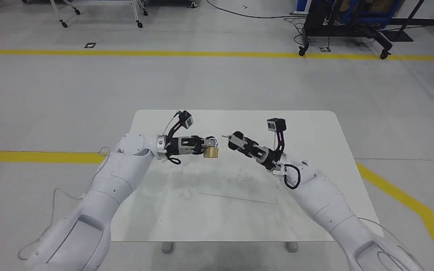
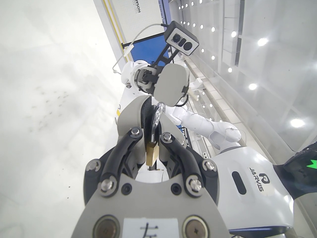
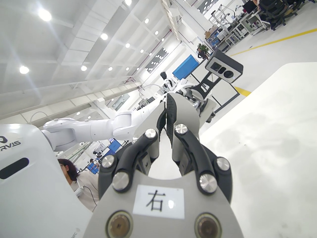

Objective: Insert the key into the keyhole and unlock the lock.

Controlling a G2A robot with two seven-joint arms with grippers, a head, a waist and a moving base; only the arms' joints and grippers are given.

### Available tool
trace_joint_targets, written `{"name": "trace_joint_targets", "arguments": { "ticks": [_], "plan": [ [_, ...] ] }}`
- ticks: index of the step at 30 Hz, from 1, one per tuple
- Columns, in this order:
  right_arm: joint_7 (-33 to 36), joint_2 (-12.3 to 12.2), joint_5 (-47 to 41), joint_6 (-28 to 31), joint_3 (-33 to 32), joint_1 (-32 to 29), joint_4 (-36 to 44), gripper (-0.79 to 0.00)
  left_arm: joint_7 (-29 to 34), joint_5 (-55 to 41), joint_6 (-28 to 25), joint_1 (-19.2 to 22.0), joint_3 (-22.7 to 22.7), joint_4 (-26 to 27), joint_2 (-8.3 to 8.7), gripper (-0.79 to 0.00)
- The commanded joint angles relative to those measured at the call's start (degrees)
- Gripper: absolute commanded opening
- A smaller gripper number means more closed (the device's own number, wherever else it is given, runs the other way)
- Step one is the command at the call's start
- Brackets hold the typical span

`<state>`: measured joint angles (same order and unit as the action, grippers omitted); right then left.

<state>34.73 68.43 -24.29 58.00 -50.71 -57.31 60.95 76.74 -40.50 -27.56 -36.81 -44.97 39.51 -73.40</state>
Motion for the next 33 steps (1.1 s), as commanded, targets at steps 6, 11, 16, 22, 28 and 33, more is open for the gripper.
{"name": "trace_joint_targets", "arguments": {
  "ticks": [6, 11, 16, 22, 28, 33],
  "plan": [
    [-0.01, 0.01, 0.07, 0.0, 0.05, 0.03, -0.04, -0.785, -0.06, 0.05, -0.05, -0.01, 0.02, 0.01, 0.01, -0.785],
    [-0.99, -0.04, 0.22, -1.4, -0.3, -0.96, 1.12, -0.785, -5.82, -1.82, 11.65, -1.61, -0.93, 2.6, 0.05, -0.785],
    [-3.12, -1.02, -4.55, -5.4, -3.86, -5.35, 3.87, -0.785, -8.29, -5.05, 28.04, -0.66, -1.49, 2.21, -0.25, -0.785],
    [-5.75, -2.71, -5.99, -14.96, -9.44, -11.7, 10.37, -0.785, -12.07, -7.23, 32.19, 0.81, -1.82, 1.9, -1.38, -0.785],
    [-5.75, -2.71, -5.99, -14.96, -9.44, -11.7, 10.37, -0.785, -12.07, -7.23, 32.19, 0.81, -1.82, 1.9, -1.38, -0.785],
    [-5.75, -2.71, -5.99, -14.96, -9.44, -11.7, 10.37, -0.785, -12.07, -7.23, 32.19, 0.81, -1.82, 1.9, -1.38, -0.785]
  ]
}}
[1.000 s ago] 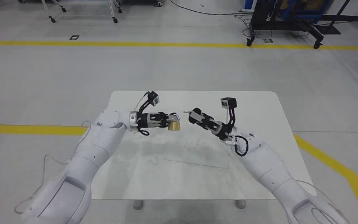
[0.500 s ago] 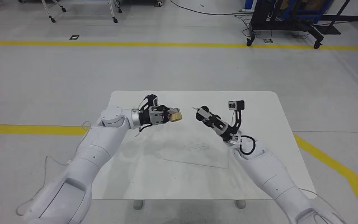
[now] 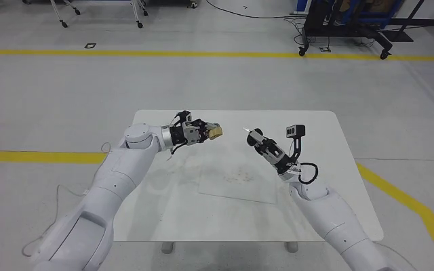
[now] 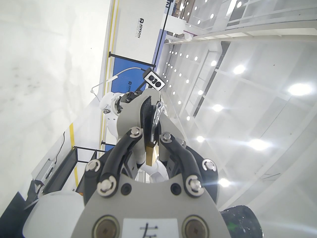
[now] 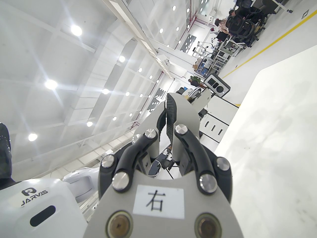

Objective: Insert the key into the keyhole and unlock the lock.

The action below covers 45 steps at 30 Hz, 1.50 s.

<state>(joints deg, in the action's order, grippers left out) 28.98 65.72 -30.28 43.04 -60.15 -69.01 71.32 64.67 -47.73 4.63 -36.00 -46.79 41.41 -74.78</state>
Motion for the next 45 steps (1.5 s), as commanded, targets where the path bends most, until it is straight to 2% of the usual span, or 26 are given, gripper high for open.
{"name": "trace_joint_targets", "arguments": {
  "ticks": [1, 2, 4, 5, 6, 10, 16, 20, 23, 45],
  "plan": [
    [0.0, 0.0, 0.0, 0.0, 0.0, 0.0, 0.0, -0.785, -1.43, 0.18, 0.14, -0.39, -0.03, 0.11, -0.01, -0.785],
    [0.0, 0.0, 0.0, 0.0, 0.0, 0.0, 0.0, -0.785, -3.96, 1.43, 0.58, -0.63, 0.23, 1.11, -0.05, -0.785],
    [-1.34, 0.33, -3.4, -5.34, 0.74, -1.06, 1.29, -0.785, -5.51, -3.02, 4.09, -2.13, -0.62, 2.76, -0.47, -0.785],
    [-1.84, 0.43, -4.47, -7.52, 0.78, -1.21, 1.91, -0.785, -9.13, -2.84, 4.99, -2.26, -0.59, 2.55, -0.66, -0.785],
    [-2.54, 0.52, -4.63, -9.13, 0.89, -1.42, 2.15, -0.785, -12.94, -1.09, 4.95, -2.1, -0.04, 2.95, -0.89, -0.785],
    [-6.38, 1.1, -6.91, -14.88, 1.39, -2.33, 3.77, -0.785, -20.73, -0.64, 4.25, -2.01, 0.09, 3.94, -1.8, -0.785],
    [-12.97, 2.25, -9.04, -19.87, 2.69, -3.22, 7.37, -0.785, -28.25, 4.9, 3.92, -1.66, 1.81, 4.31, -2.75, -0.785],
    [-20.59, 3.21, -5.36, -23.59, 4.77, -3.29, 8.45, -0.785, -29.95, 6.78, 3.32, -1.57, 1.85, 4.27, -3.08, -0.785],
    [-22.67, 3.81, -5.67, -26.9, 5.61, -2.87, 8.75, -0.785, -30.42, 8.15, 3.15, -1.6, 1.88, 4.25, -3.26, -0.785],
    [-20.61, 6.59, -7.86, -32.0, 5.95, 0.32, 4.08, -0.785, -30.8, 13.91, 5.09, -0.34, 1.53, 2.08, -4.85, -0.785]
  ]
}}
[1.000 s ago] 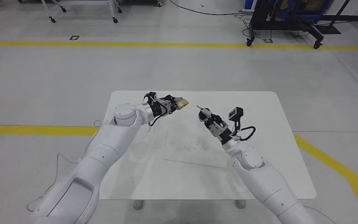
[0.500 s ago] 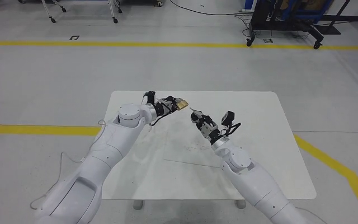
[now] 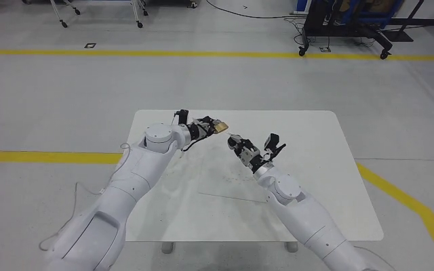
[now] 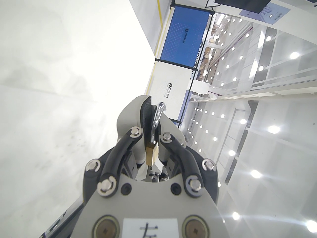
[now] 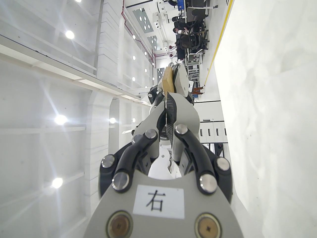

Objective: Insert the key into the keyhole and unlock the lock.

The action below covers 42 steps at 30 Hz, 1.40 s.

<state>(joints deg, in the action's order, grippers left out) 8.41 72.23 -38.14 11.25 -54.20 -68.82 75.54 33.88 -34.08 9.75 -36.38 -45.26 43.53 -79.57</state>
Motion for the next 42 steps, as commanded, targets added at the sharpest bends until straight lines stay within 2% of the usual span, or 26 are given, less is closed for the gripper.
{"name": "trace_joint_targets", "arguments": {
  "ticks": [1, 26, 42],
  "plan": [
    [-0.04, 0.2, -0.01, -0.33, 0.0, 0.26, -0.31, -0.785, -0.01, 0.58, -0.16, 0.06, -0.02, -0.13, -0.11, -0.785],
    [-0.33, 2.43, 1.53, -2.58, -1.07, 1.43, -2.38, -0.785, 3.76, 5.4, -0.43, 0.77, -0.71, -2.07, -1.49, -0.785],
    [-5.92, 3.66, 7.79, 1.7, -1.91, 0.78, -2.29, -0.785, 4.01, 4.93, -0.21, 0.59, -2.65, -3.16, -2.2, -0.785]
  ]
}}
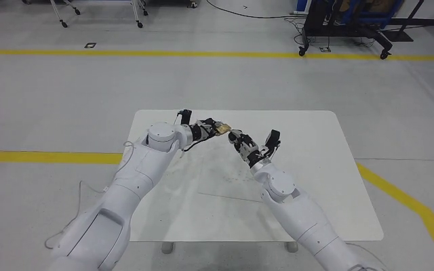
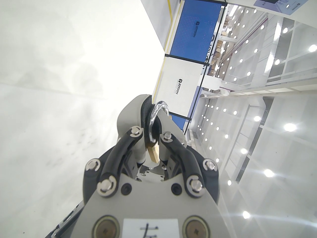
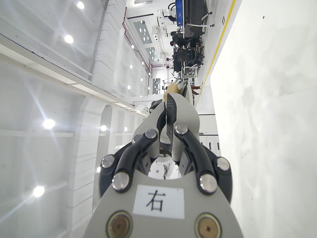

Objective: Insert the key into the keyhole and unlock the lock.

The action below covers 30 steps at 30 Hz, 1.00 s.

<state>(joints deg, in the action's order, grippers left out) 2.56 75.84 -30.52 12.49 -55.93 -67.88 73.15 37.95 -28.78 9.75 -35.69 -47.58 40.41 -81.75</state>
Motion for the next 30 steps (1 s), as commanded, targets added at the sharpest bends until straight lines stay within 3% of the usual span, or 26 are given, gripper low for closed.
{"name": "trace_joint_targets", "arguments": {
  "ticks": [1, 12, 16, 25, 30],
  "plan": [
    [0.1, 0.09, 0.18, 0.85, -0.36, -0.35, 0.24, -0.785, -0.02, -0.76, -0.31, -0.18, -0.65, -0.08, -0.04, -0.785],
    [1.59, 0.14, -0.44, 2.17, -1.13, -1.07, 0.93, -0.785, 0.6, -1.96, -0.9, -0.4, -1.59, -0.19, -0.04, -0.785],
    [1.2, 0.15, -0.45, 2.44, -1.3, -1.14, 1.04, -0.785, 0.8, -3.8, -2.9, -2.17, -3.35, 2.18, 0.24, -0.785],
    [-18.61, 1.57, 13.72, 12.38, 0.22, -6.2, 5.13, -0.785, -1.37, -1.68, -7.17, -5.02, -6.08, 6.54, 1.18, -0.785],
    [-32.11, 3.64, 20.19, 10.66, 3.85, -6.55, 4.99, -0.785, -8.21, 4.34, -10.79, -6.61, -6.06, 9.75, 1.45, -0.785]
  ]
}}
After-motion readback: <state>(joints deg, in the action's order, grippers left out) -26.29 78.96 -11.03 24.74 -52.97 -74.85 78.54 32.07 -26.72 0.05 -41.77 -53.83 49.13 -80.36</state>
